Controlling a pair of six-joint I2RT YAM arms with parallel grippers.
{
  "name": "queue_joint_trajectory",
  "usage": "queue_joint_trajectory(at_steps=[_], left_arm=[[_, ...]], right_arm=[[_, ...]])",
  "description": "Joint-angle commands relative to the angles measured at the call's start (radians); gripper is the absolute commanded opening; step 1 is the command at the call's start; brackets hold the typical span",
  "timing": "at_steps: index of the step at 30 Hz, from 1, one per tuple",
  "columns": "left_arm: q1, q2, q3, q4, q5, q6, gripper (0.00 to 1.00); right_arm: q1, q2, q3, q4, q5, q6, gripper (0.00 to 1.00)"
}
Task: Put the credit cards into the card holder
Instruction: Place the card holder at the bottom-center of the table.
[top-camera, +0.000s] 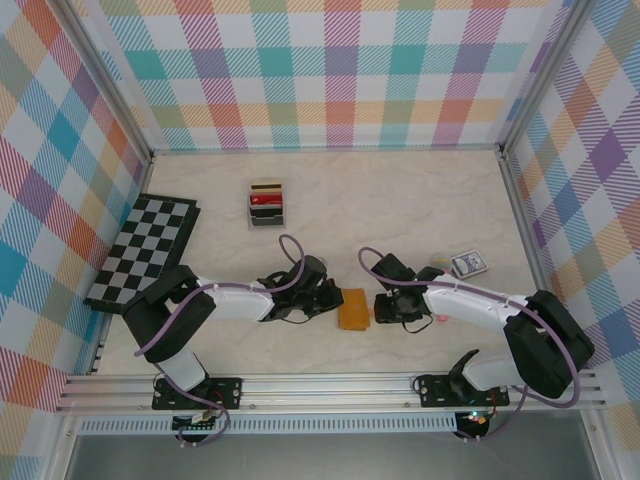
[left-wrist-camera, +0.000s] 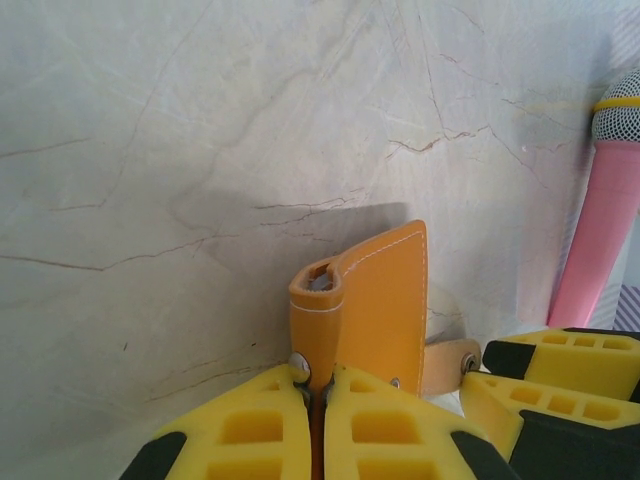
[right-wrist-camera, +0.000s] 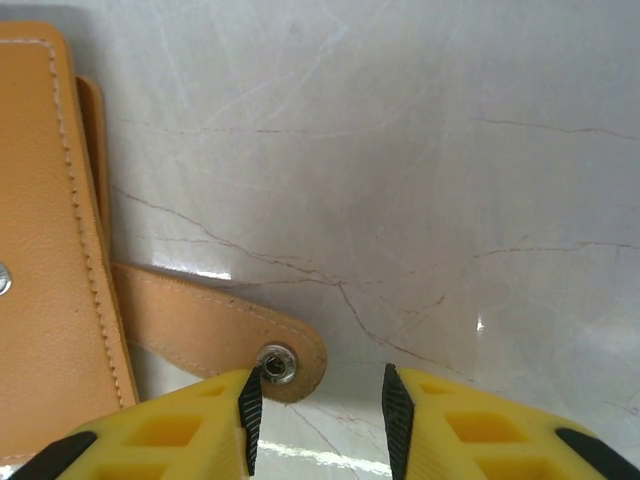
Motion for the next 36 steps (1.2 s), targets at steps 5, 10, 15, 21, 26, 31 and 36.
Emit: queue_joint_trajectory(at_steps=[5,10,15,21,26,31,36], left_arm=[[0.003,0.022,0.029,-0.051,-0.004,0.039,0.00],[0.003,0.013,0.026,-0.066,-0.011,0.049,0.00],[0.003,0.003,0.025,-0.081,-0.027,0.055,0.00],[0.005,-0.022,0.023,-0.102,-0.059,0.057,0.13],[0.011,-0.124,0.068,-0.267,-0.142,0.124,0.40],[0.074,-0.240,0.131,-0.450,-0.197,0.201,0.59],[0.242,-0.313,0.225,-0.626,-0.222,0.309,0.75]], right_arm=[[0.006,0.058,0.073,-0.034,0.025,-0.015,0.38],[0.006,0.129,0.089,-0.071,0.057,0.008,0.36],[0.006,0.132,0.067,-0.086,0.065,0.015,0.33],[0.008,0.068,0.067,-0.084,0.083,-0.019,0.36],[-0.002,-0.053,0.103,-0.066,0.062,-0.033,0.45],[-0.089,-0.143,0.133,-0.032,-0.022,-0.044,0.52],[-0.149,-0.152,0.174,0.007,-0.074,-0.059,0.63]])
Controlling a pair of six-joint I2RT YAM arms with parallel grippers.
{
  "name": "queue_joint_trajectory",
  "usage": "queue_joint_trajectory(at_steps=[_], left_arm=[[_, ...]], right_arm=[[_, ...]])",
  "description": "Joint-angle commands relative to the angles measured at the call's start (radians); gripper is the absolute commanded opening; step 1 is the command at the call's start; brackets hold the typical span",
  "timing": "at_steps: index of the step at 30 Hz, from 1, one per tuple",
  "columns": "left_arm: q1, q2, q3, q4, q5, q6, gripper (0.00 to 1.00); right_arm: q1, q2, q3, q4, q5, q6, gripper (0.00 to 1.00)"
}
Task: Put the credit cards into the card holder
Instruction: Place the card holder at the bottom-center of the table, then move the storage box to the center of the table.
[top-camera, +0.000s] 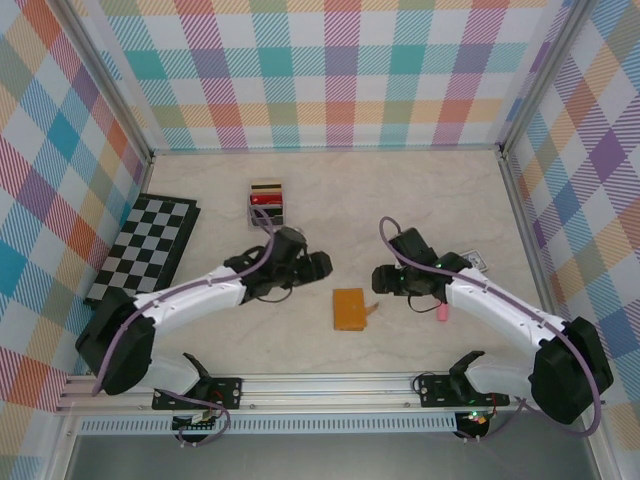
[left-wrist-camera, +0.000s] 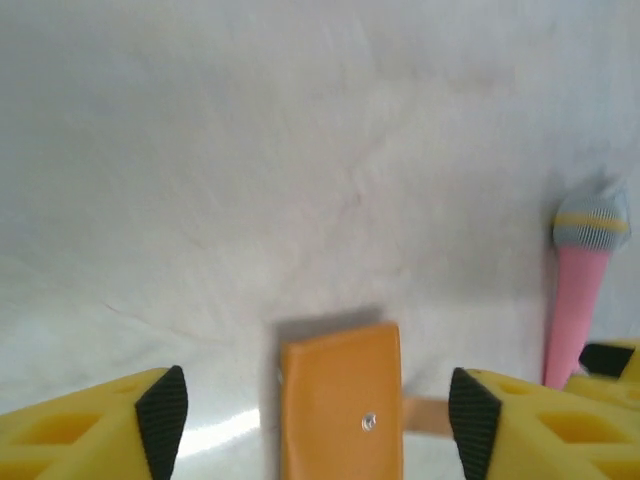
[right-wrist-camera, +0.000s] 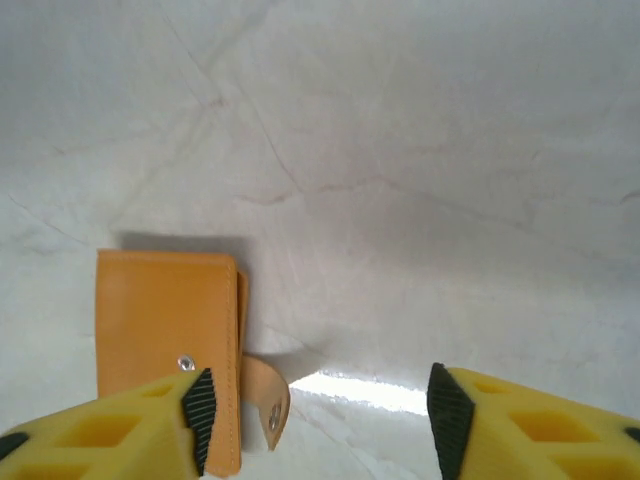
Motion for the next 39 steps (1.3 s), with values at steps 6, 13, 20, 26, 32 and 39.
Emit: queue_joint_trajectory(at_steps=[6,13,20,26,32,39], left_arm=[[0.381,0.040,0.203,-0.211,0.027,0.191,0.93],[0.598,0.314,0.462,-0.190,0.165,0.227,1.00],[0.696,0.581,0.706,-0.164,0.320,0.150,1.00],[0.732,0.713,0.778,-0.082,0.393,0.041,1.00],[0.733,0.783,0.808,-0.028,0.455,0.004,1.00],[0.705,0.811,0.789,0.030,0.562,-0.007,1.00]], right_arm=[[-0.051,0.093,0.117,0.061,-0.128,-0.022,0.78],[-0.061,0.188,0.195,0.073,-0.177,-0.004,0.87],[-0.064,0.190,0.218,0.032,-0.161,0.012,0.89],[-0.069,0.181,0.226,0.000,-0.153,0.013,0.90],[-0.080,0.179,0.232,-0.017,-0.143,0.002,0.90],[-0.093,0.190,0.236,-0.014,-0.144,0.001,0.90]])
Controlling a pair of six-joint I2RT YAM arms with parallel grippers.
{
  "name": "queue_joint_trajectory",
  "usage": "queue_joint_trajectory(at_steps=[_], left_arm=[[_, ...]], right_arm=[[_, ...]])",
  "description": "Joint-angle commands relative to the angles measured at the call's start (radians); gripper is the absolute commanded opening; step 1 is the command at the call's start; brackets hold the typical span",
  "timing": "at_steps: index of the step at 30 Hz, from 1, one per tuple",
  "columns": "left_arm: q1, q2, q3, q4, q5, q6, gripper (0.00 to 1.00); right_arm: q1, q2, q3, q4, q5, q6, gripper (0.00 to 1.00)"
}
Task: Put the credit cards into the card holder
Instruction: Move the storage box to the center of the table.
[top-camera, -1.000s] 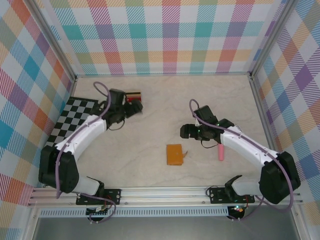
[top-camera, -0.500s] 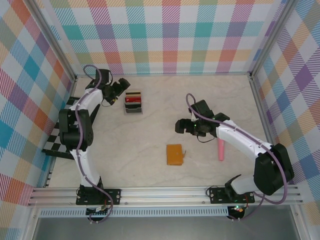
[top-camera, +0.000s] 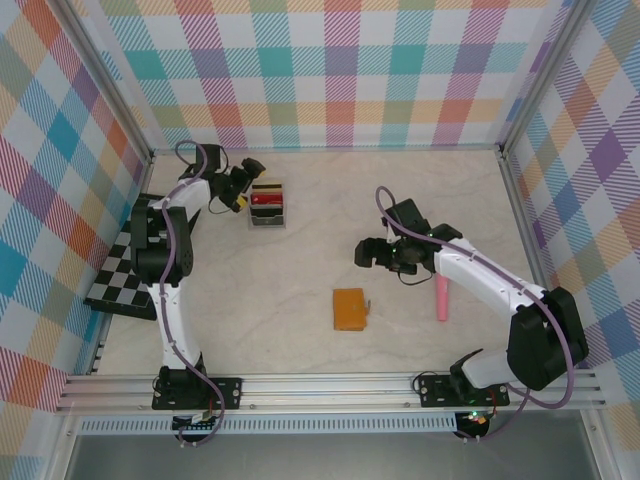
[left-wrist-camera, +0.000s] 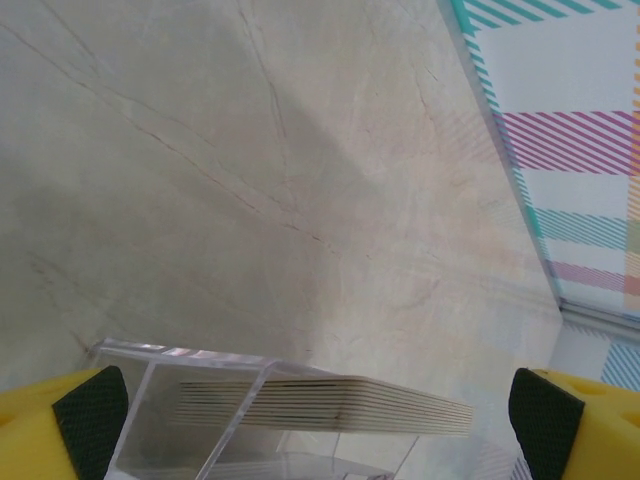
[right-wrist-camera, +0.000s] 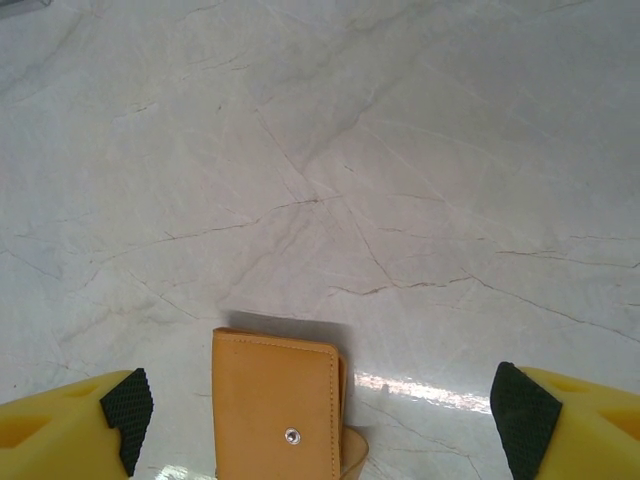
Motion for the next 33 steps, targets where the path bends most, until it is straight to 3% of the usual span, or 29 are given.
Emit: queue_joint_trajectory(at_steps=[1,11,22,33], left_arm=[[-0.022,0.011,0.006,0.055,0.086,-0.017,1.00],[-0.162,0.048,0.040,0.025,0.157,0.030,0.97],[-0.397,0.046,0.032,0.008,0.128,0.015,0.97],[-0.533,0.121,0.132,0.010,0.170,-0.002,0.96]], right_arm=[[-0.009,-0.005,0.034,-0.016,0.000,-0.005,0.90],[-0.037,-0.018,0.003,-0.009,-0.012,0.011,0.90],[-0.116,-0.050,-0.121,0.096,-0.171,0.068,0.66],[-0.234,-0.141,-0.227,0.117,-0.250,0.081,0.66]])
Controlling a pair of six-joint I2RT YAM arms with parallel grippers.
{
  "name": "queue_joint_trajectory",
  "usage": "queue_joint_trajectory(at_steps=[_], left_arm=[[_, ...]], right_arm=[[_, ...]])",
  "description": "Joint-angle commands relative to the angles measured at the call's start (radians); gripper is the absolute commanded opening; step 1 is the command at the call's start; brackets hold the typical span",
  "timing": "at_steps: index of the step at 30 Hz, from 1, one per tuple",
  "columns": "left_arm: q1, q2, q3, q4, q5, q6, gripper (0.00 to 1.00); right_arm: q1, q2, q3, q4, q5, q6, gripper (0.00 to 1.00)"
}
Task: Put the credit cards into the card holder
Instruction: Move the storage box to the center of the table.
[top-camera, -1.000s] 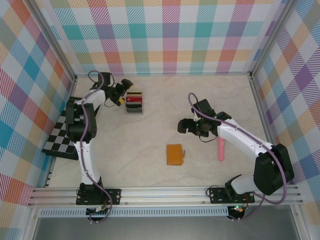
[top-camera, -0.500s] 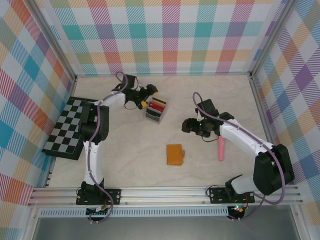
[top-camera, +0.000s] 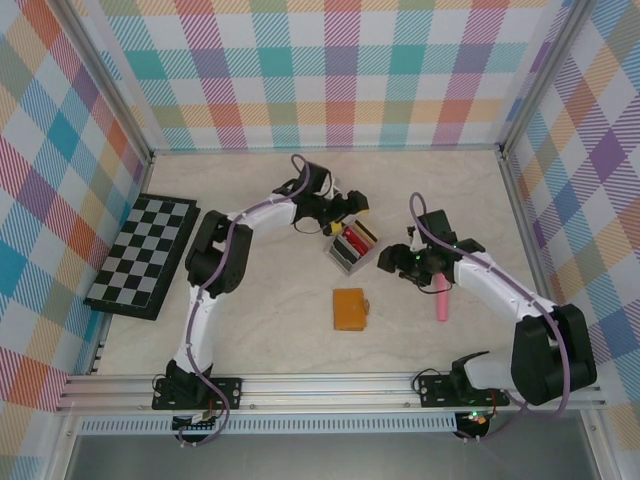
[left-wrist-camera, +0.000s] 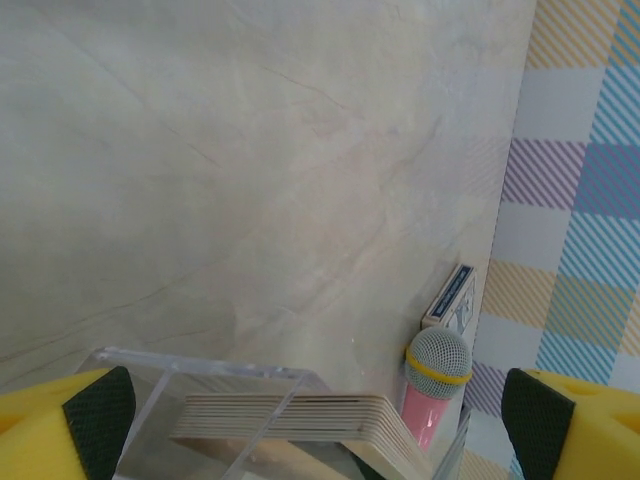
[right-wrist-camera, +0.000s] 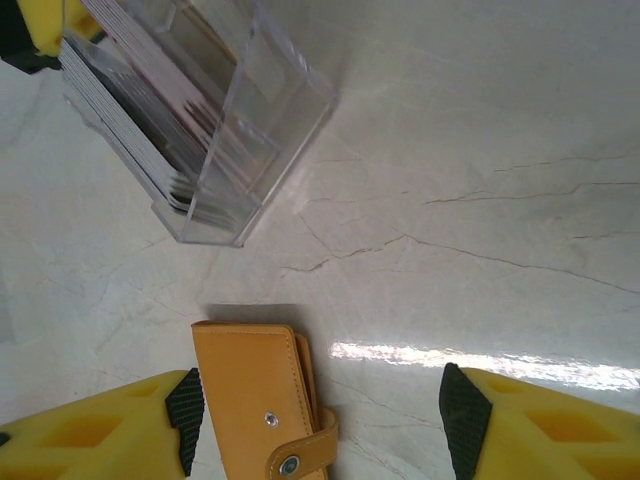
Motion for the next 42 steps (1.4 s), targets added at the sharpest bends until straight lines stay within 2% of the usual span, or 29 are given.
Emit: queue_joint_trajectory(at_steps=[1,7,10,15,19,22,23,27,31,34,41,42], left_arm=[[-0.026,0.049,0.069,-0.044,0.052,0.001,0.96],[-0.071,0.118,0.218,-0.178,0.106,0.074,0.94],[-0.079,0.108,0.284,-0.251,0.071,0.116,0.94],[-0.073,-0.016,0.271,-0.351,-0.163,0.175,0.95],[-0.073,-0.179,0.094,-0.347,-0.378,0.172,0.92],[-0.073,-0.298,-0.098,-0.302,-0.454,0.116,0.85],[-0.074,-0.331,-0.151,-0.281,-0.463,0.095,0.84],[-0.077,-0.430,-0.366,-0.136,-0.436,-0.037,0.68],[-0.092,-0.417,-0.425,-0.053,-0.380,-0.096,0.54],[-0.106,-0.395,-0.442,-0.013,-0.351,-0.125,0.53],[-0.118,-0.345,-0.464,0.044,-0.336,-0.179,0.51],[-0.120,-0.340,-0.466,0.042,-0.336,-0.181,0.48]], right_arm=[[-0.043,-0.050,-0.033,0.017,-0.052,0.010,0.66],[-0.104,-0.087,-0.032,-0.024,-0.058,-0.029,0.67],[-0.135,-0.085,-0.006,-0.048,-0.049,-0.065,0.67],[-0.142,-0.020,0.095,-0.115,-0.006,-0.161,0.67],[-0.141,0.044,0.177,-0.147,0.011,-0.229,0.68],[-0.140,0.086,0.236,-0.170,0.022,-0.265,0.69],[-0.139,0.097,0.252,-0.176,0.026,-0.274,0.69],[-0.127,0.146,0.310,-0.183,0.025,-0.310,0.69],[-0.095,0.214,0.377,-0.201,0.039,-0.348,0.67],[-0.074,0.256,0.420,-0.218,0.082,-0.368,0.67],[-0.069,0.302,0.465,-0.229,0.076,-0.375,0.68],[-0.069,0.307,0.468,-0.229,0.074,-0.376,0.68]])
